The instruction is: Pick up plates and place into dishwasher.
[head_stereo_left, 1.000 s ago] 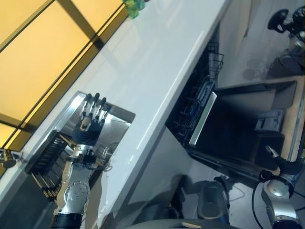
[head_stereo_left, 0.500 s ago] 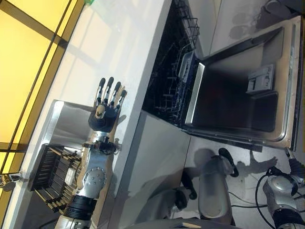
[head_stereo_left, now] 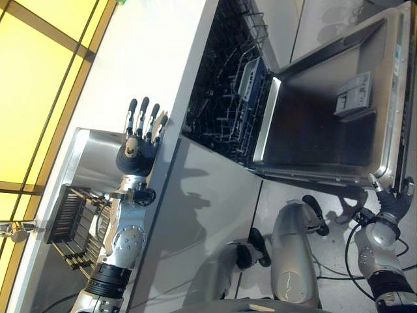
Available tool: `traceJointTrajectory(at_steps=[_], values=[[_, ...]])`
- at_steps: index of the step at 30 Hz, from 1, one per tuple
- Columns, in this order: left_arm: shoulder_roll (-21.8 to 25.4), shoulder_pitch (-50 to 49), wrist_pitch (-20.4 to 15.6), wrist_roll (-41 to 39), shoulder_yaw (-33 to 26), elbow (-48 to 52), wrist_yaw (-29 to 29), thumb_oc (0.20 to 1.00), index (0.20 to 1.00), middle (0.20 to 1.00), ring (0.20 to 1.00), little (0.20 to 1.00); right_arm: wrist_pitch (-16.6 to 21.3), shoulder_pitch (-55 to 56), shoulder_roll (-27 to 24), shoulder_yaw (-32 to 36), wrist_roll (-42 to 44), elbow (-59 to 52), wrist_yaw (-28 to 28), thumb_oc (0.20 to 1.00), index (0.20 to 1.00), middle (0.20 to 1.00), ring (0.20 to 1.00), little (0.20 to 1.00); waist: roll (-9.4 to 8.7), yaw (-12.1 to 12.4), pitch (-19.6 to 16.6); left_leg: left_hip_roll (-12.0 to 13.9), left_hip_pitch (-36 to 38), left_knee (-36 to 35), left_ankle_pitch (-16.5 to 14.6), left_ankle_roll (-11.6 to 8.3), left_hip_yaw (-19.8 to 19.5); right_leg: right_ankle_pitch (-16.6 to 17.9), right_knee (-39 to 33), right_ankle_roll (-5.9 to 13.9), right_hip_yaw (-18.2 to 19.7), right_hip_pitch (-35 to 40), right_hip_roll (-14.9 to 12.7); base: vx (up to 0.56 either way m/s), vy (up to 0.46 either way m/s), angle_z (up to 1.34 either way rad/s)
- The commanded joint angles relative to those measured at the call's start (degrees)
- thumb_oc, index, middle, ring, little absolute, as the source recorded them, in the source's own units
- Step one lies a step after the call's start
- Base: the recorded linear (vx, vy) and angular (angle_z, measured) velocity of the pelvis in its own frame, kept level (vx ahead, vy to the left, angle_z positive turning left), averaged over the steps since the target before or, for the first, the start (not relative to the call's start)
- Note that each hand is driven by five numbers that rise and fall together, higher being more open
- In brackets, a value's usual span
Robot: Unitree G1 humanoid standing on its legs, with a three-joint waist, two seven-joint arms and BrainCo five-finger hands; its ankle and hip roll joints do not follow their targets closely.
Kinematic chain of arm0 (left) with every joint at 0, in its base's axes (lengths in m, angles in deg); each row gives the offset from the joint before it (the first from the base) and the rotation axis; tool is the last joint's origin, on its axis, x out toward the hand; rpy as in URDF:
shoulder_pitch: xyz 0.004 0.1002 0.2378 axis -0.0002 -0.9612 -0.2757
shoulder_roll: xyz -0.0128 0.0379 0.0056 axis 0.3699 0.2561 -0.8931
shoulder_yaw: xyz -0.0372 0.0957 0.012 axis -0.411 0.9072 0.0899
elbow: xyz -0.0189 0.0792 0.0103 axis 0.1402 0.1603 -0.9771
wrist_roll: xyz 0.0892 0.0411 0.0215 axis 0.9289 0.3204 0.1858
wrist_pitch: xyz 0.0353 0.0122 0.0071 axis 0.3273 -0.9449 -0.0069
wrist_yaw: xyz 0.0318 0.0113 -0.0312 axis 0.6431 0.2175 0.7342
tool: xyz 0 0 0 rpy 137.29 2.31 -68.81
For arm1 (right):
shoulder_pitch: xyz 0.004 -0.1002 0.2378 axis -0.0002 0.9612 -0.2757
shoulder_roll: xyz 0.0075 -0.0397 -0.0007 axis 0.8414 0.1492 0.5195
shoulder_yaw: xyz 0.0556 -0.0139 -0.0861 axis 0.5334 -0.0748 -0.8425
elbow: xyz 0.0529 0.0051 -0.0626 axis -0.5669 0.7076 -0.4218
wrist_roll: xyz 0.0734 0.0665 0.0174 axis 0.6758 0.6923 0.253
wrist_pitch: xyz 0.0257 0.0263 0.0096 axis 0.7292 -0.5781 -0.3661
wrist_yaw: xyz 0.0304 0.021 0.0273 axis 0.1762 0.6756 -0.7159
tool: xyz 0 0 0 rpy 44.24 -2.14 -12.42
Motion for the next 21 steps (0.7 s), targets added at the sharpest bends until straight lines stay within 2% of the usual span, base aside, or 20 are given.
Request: traceJointTrajectory(at_steps=[1,6,9,13,21], values=[[-2.88,-0.77,1.59,-2.33,-0.75,1.19,0.86,1.000,1.000,1.000,1.000,1.000,-3.12,-4.76,-3.37,-2.43,5.57,-9.63,-20.30,1.000,1.000,1.000,1.000,1.000,3.00,0.70,2.85,-2.54,-3.13,11.86,-7.76,2.74,-1.16,-8.26,8.35,-6.16,-0.48,0.59,-1.89,0.03,-0.018,0.08],[-2.93,-1.27,3.52,-3.15,-2.12,-0.04,2.63,1.000,1.000,1.000,1.000,1.000,-8.08,-7.03,-5.40,-2.54,8.34,-13.40,-33.12,1.000,1.000,1.000,1.000,1.000,2.22,1.84,1.46,-2.70,-2.25,10.82,-7.14,2.39,-2.42,-8.41,8.11,-6.20,-1.27,1.43,-2.16,0.05,0.023,0.12],[-3.25,-1.90,4.69,-4.22,-3.21,-0.89,3.51,1.000,1.000,1.000,1.000,1.000,-10.66,-6.94,-5.63,-2.92,7.21,-16.70,-37.22,1.000,1.000,1.000,1.000,1.000,1.76,2.27,0.72,-2.62,-1.04,9.49,-6.55,2.29,-2.99,-8.13,7.08,-6.08,-1.60,2.70,-2.36,0.08,0.076,-0.06],[-3.49,-3.19,6.35,-5.38,-4.59,-1.92,4.65,1.000,1.000,1.000,1.000,1.000,-12.91,-5.61,-5.04,-3.69,4.45,-21.50,-39.52,1.000,1.000,1.000,1.000,1.000,1.09,2.98,-0.66,-2.37,1.20,6.78,-5.55,2.25,-3.80,-7.13,4.29,-5.61,-1.99,5.51,-2.87,0.10,0.088,0.23],[-4.87,-5.87,7.45,-4.95,-5.83,-2.18,4.45,1.000,1.000,1.000,1.000,1.000,-15.22,-2.38,-2.96,-4.22,1.58,-27.36,-42.18,1.000,1.000,1.000,1.000,1.000,-0.56,5.36,-5.34,-0.90,8.26,-2.42,-2.45,2.03,-5.50,-3.59,-7.36,-3.71,-4.33,15.57,-4.65,0.13,0.077,0.04]])
